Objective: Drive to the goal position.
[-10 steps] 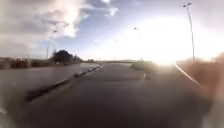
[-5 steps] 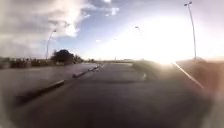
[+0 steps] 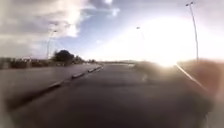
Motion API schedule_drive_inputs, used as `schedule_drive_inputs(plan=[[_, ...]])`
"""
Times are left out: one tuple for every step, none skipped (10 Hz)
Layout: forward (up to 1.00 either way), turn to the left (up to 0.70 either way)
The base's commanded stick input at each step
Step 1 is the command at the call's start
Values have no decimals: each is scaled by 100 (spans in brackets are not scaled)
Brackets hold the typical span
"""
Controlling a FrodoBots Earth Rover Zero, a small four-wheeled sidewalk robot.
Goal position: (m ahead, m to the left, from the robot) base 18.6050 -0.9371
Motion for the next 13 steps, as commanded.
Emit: schedule_drive_inputs(plan=[[70, 0], [70, 0], [70, 0], [70, 0], [70, 0], [70, 0], [70, 0], [70, 0], [70, 0], [70, 0], [70, 0], [70, 0], [70, 0]])
